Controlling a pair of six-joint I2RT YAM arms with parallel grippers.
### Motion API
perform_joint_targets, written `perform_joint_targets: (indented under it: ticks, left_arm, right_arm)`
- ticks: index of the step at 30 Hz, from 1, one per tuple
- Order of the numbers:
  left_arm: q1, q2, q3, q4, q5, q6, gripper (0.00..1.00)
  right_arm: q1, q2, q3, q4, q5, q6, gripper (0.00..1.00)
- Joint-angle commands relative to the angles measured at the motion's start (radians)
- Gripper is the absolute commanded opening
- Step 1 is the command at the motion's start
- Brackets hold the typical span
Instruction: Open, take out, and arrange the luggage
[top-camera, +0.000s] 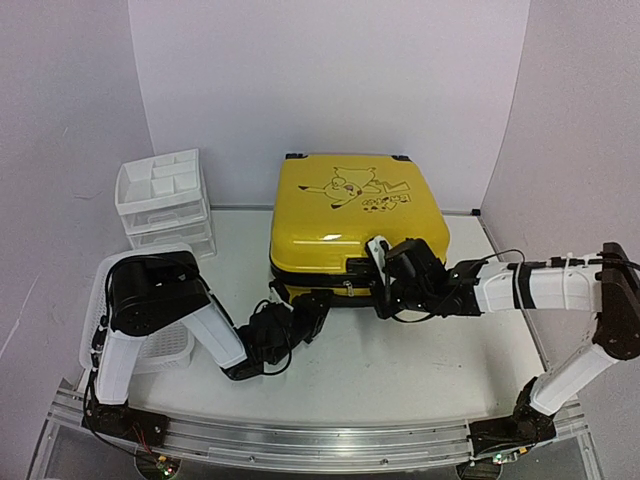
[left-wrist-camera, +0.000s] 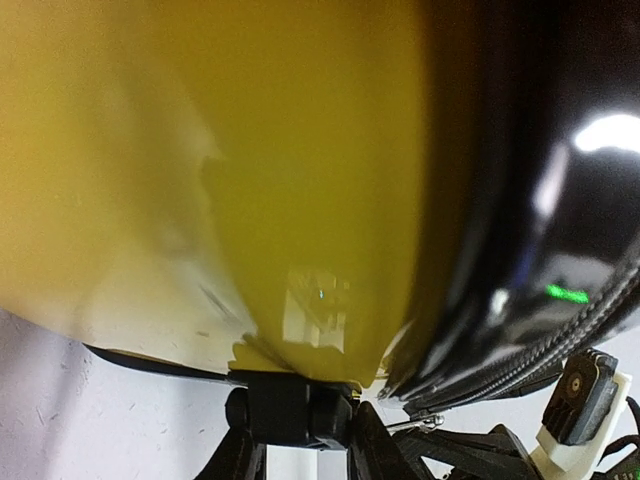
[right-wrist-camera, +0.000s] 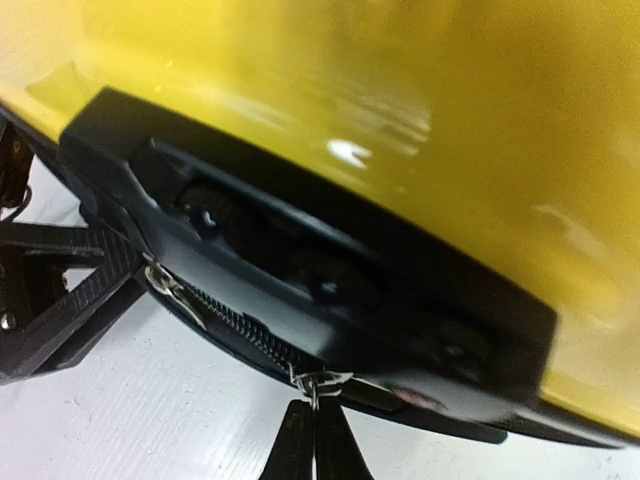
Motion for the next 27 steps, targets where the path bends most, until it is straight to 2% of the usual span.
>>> perform_joint_targets:
  ticks: [1, 6, 8, 11, 15, 18, 19, 21, 23, 27]
  left_arm:
    - [0.063, -0.024, -0.012, 0.089, -0.154, 0.048, 0.15]
    - [0.075, -0.041, -0.039, 0.088, -0.174, 0.047, 0.13]
    - [0.082, -0.055, -0.052, 0.088, -0.176, 0.050, 0.13]
    - [0.089, -0.073, -0.074, 0.088, -0.180, 0.058, 0.13]
    - [0.095, -0.089, -0.100, 0.088, -0.185, 0.058, 0.12]
    - [0.097, -0.101, -0.116, 0.088, -0.183, 0.057, 0.12]
    - [0.097, -0.105, -0.120, 0.088, -0.182, 0.059, 0.12]
    - [0.097, -0.114, -0.126, 0.086, -0.181, 0.077, 0.12]
    - [0.096, -0.120, -0.130, 0.086, -0.174, 0.085, 0.11]
    - [0.097, -0.125, -0.137, 0.084, -0.177, 0.080, 0.11]
  right_arm:
    - [0.012, -0.152, -0.043, -0.119, 0.272, 0.072, 0.00]
    - [0.003, -0.175, -0.086, -0.135, 0.390, 0.041, 0.00]
    - [-0.031, -0.185, -0.093, -0.197, 0.408, 0.056, 0.00]
    - [-0.145, -0.252, -0.142, -0.209, 0.238, 0.059, 0.00]
    - [-0.243, -0.349, -0.196, -0.208, 0.162, -0.021, 0.00]
    - [-0.358, -0.402, -0.223, -0.196, 0.007, -0.078, 0.00]
    - [-0.392, -0.405, -0.225, -0.184, -0.075, -0.119, 0.00]
    - [-0.442, -0.382, -0.214, -0.157, -0.116, -0.172, 0.00]
    - [-0.515, -0.345, -0.176, -0.148, -0.181, -0.177, 0.00]
    - [-0.663, -0.254, -0.118, -0.129, -0.404, -0.200, 0.00]
